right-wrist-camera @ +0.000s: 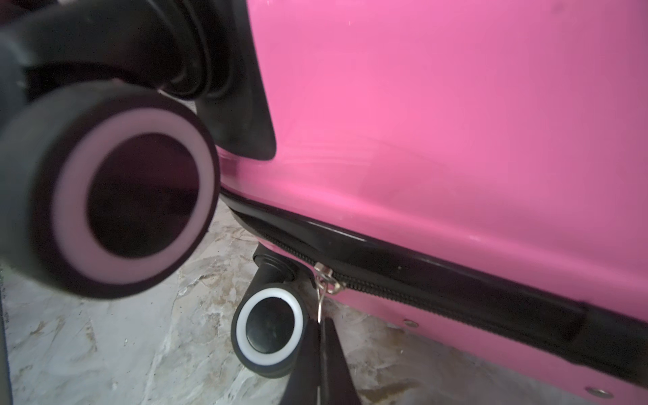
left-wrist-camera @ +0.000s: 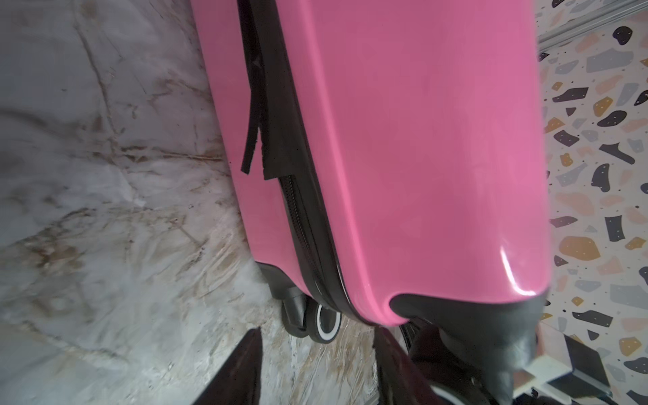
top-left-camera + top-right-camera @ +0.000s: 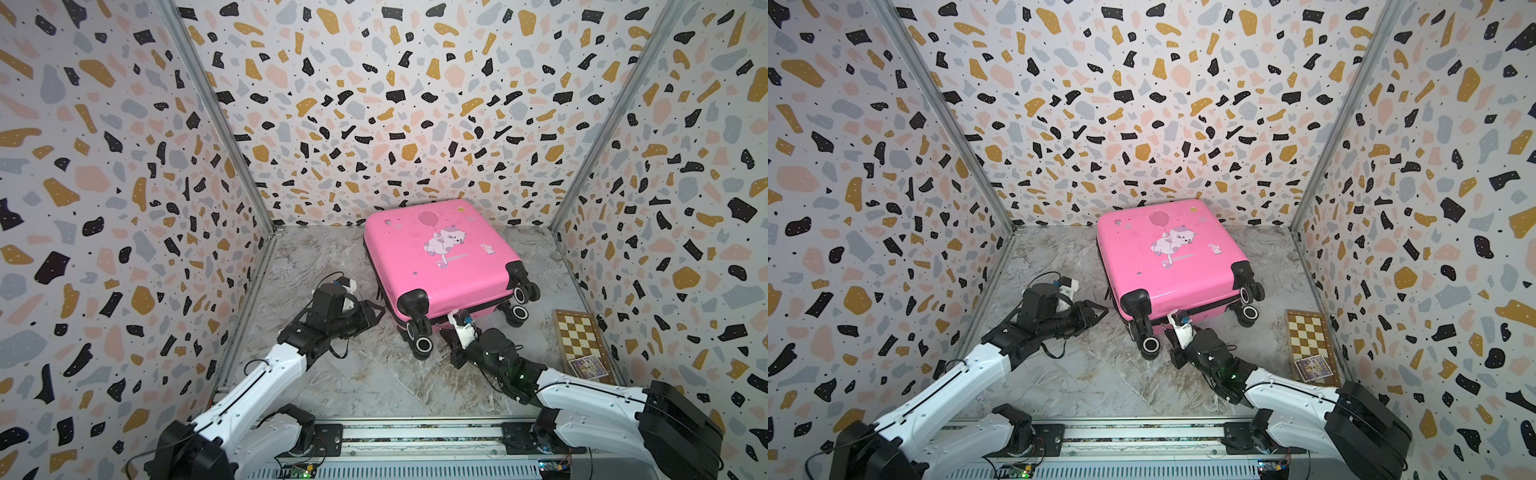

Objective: Open the suitcase zippers
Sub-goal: Unzip the zipper on the suitcase.

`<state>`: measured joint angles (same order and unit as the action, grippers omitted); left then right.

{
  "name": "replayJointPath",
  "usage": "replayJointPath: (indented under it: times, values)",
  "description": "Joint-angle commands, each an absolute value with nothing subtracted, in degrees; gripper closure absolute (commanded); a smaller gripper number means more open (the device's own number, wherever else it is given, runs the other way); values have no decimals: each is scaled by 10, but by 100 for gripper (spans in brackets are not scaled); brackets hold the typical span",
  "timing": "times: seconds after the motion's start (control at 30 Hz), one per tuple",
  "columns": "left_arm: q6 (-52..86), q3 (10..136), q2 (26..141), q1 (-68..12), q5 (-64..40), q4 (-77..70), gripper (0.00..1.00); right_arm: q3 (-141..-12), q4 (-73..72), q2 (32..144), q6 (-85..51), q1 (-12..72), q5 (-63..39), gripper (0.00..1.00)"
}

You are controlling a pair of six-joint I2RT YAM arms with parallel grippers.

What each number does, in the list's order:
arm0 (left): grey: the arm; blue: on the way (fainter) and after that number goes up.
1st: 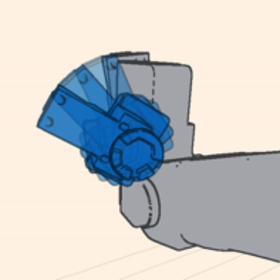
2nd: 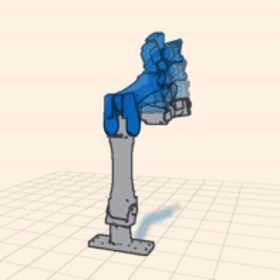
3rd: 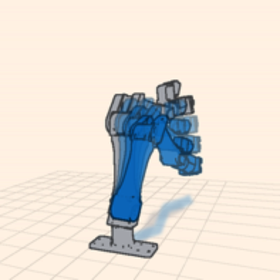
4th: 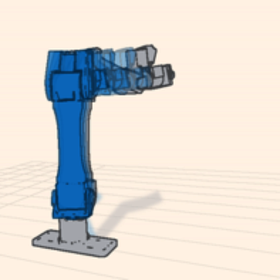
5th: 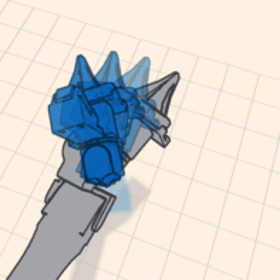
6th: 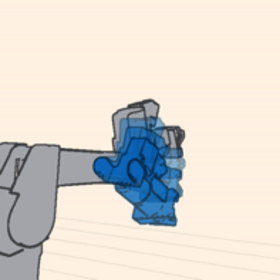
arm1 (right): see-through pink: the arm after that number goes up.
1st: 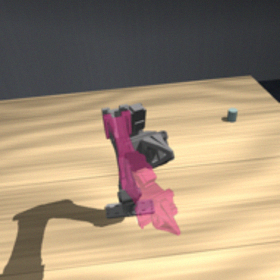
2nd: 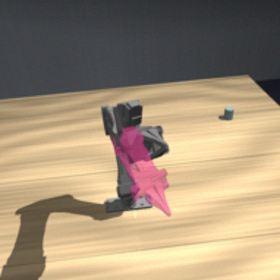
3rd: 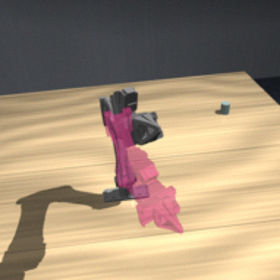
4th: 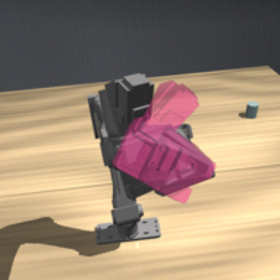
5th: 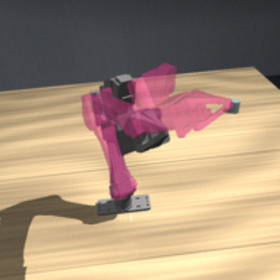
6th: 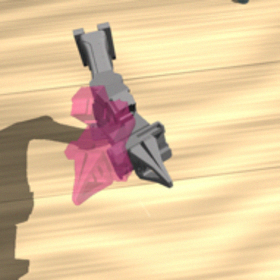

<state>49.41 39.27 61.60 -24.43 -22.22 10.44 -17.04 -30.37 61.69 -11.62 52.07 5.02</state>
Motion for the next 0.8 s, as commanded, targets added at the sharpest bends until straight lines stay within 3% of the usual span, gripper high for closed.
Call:
replayJointPath:
  times: [0.0, 0.3, 0.77]
  values:
    - [470, 406, 665, -240, -260, 18, 54, -193, -336, 621, -121, 553, 12, 100]
    - [479, 403, 725, -243, -286, -44, 68, -216, -369, 655, -116, 593, 27, 100]
    - [478, 403, 749, -262, -283, -60, 71, -264, -461, 765, -60, 637, -15, 100]
